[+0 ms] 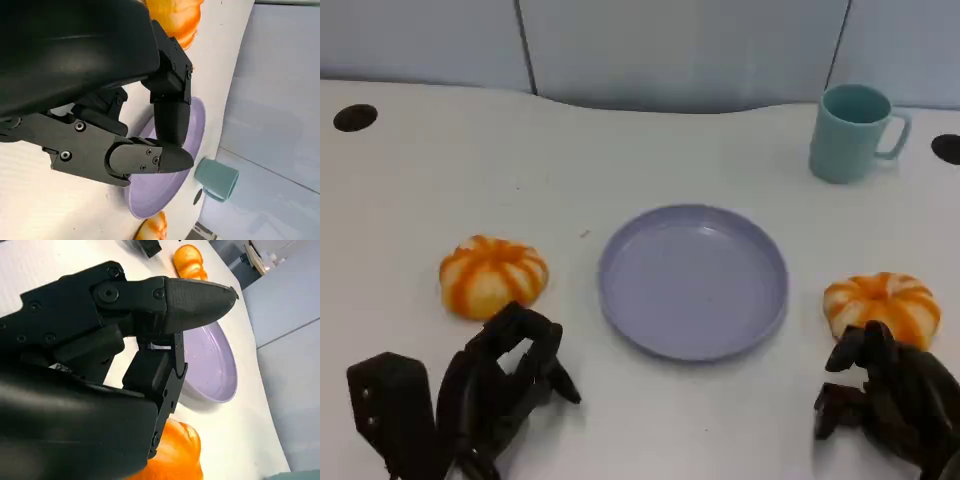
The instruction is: Grasp the bread from the table and place it into the plate.
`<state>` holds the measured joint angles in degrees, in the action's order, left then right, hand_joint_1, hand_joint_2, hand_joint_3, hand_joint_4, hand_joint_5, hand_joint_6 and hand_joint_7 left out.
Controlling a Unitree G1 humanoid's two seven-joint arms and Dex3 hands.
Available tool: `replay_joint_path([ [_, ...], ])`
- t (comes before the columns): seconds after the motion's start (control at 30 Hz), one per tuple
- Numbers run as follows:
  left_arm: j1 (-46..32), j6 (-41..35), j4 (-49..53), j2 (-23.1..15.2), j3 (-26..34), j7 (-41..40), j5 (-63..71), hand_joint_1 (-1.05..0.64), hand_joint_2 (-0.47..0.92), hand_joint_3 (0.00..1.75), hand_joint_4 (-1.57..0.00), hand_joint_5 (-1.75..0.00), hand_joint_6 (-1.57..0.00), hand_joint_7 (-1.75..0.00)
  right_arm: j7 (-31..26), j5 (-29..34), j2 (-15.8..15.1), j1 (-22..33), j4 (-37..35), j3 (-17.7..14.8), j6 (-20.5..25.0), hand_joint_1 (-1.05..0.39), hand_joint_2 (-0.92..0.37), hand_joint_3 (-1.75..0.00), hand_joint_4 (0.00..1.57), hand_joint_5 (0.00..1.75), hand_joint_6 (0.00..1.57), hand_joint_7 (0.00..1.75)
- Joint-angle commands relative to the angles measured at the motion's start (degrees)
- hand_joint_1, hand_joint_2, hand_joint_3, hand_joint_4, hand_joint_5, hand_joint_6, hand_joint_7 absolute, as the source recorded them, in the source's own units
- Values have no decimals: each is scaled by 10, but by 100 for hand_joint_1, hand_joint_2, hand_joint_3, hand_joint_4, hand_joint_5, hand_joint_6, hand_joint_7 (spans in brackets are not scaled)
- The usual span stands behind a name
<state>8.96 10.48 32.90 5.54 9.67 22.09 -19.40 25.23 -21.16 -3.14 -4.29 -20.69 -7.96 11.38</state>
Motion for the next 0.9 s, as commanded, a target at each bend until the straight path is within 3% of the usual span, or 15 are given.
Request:
replay_joint_path([
  [0.03, 3, 8, -4, -9, 8, 4, -3, -53, 92, 32, -80, -175, -49, -174, -7, 3, -2, 11, -11, -2, 14, -43, -92, -47, 132, 115, 115, 112],
  [0.07, 3, 9, -4, -10, 9, 6, -4, -52, 92, 33, -79, -175, -48, -174, -9, 3, -1, 10, -11, -2, 15, -44, -92, -46, 132, 115, 116, 112],
  [0.23, 21, 158, 45, -34, -6, 1, 66, -53, 92, 46, -72, -175, -41, -171, -16, 4, 2, 9, -9, -1, 19, -43, -92, -46, 133, 113, 116, 111],
  [0.3, 33, 223, 68, -48, -12, -2, 93, -58, 92, 38, -60, -169, -46, -149, -15, 6, 3, 8, -9, 2, 15, -43, -92, -49, 132, 114, 114, 111],
  [0.33, 41, 265, 79, -64, -20, -19, 129, -59, 92, 37, -59, -168, -46, -146, -15, 8, 4, 7, -11, 3, 12, -42, -92, -49, 131, 114, 114, 112],
  [0.43, 62, 349, 103, -110, -42, -91, 237, -49, 92, 25, -49, -124, -58, -74, -9, 4, 5, 4, -18, 1, 9, -43, -92, -48, 131, 114, 113, 112],
  [0.53, 73, 365, 99, -147, -67, -183, 347, -46, 92, 19, -33, -105, -59, -39, -8, 4, 4, 3, -22, 1, 5, -43, -92, -47, 131, 114, 113, 112],
  [0.6, 76, 371, 105, -154, -76, -211, 366, -46, 92, 18, -31, -103, -60, -34, -8, 4, 4, 3, -23, 1, 4, -43, -92, -47, 131, 114, 114, 112],
  [0.63, 78, 353, 74, -182, -91, -253, 434, -46, 92, 18, -30, -102, -60, -33, -8, 6, 4, 3, -23, 1, 1, -43, -92, -47, 131, 114, 114, 112],
  [0.67, 79, 333, 45, -205, -104, -289, 494, -50, 92, 11, -18, -73, -48, -17, -8, 5, 4, 3, -23, 1, 2, -43, -92, -48, 132, 114, 114, 112],
  [0.73, 80, 298, 2, -237, -123, -340, 576, -54, 92, 5, -12, -46, -39, -4, -7, 10, 1, 4, -23, 5, -3, -43, -92, -49, 132, 114, 114, 112],
  [0.9, 82, 227, -59, -274, -155, -347, 628, -59, 89, 1, -3, -30, -23, 0, -16, 13, 2, 7, -19, 5, -2, -44, -92, -49, 132, 114, 114, 112],
])
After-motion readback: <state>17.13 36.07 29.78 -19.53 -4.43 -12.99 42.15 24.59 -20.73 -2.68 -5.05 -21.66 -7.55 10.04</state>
